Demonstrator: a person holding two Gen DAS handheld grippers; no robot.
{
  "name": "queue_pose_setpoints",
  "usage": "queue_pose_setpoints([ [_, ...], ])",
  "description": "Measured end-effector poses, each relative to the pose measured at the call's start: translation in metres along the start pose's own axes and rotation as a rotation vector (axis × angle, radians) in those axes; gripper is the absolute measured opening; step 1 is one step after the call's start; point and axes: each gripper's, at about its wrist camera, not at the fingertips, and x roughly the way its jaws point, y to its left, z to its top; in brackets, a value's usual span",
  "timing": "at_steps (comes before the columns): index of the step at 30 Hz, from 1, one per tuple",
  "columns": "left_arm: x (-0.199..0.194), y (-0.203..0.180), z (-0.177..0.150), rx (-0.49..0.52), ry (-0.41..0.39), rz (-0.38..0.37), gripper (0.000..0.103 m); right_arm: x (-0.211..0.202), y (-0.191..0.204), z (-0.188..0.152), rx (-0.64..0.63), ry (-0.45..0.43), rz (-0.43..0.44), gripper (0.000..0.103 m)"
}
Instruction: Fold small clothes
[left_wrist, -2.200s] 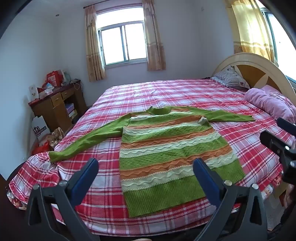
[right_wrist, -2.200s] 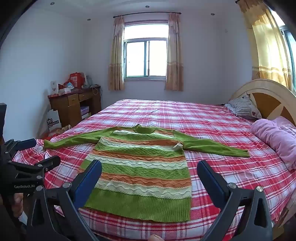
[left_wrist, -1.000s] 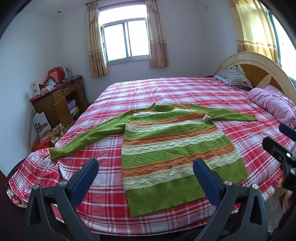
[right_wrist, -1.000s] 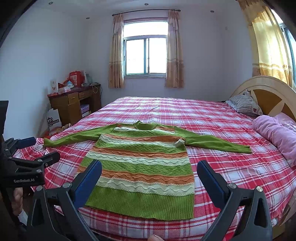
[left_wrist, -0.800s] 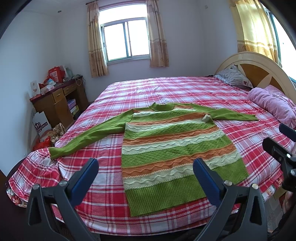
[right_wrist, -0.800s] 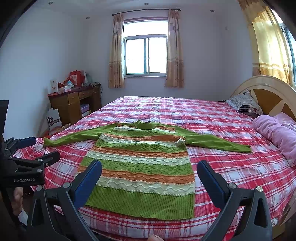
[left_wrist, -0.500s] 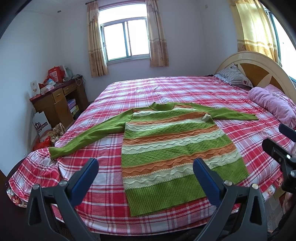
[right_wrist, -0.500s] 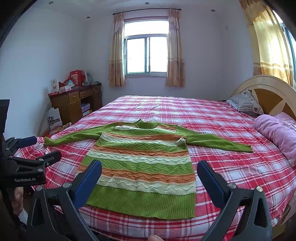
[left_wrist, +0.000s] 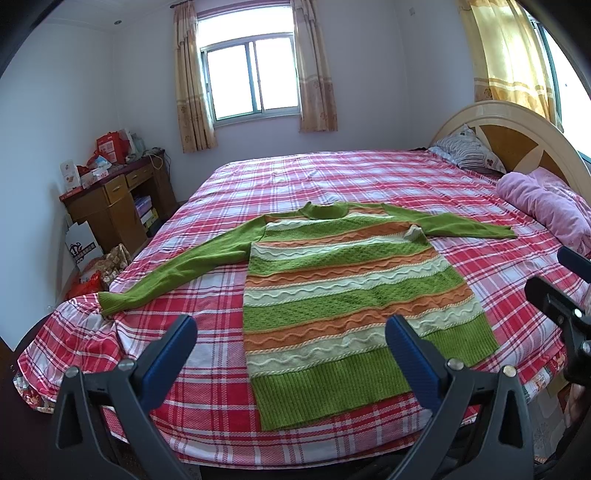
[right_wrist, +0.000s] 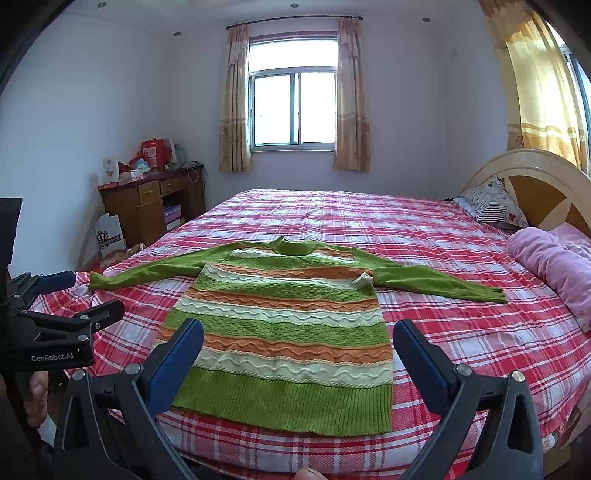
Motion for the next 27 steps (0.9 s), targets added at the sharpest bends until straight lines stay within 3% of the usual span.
queue_pose_setpoints([
  [27, 0.011, 0.008, -0.004, -0.005, 0.033, 0.006, 0.103, 0.009, -0.005, -0.001, -0.001, 0.024, 0.002, 0.102],
])
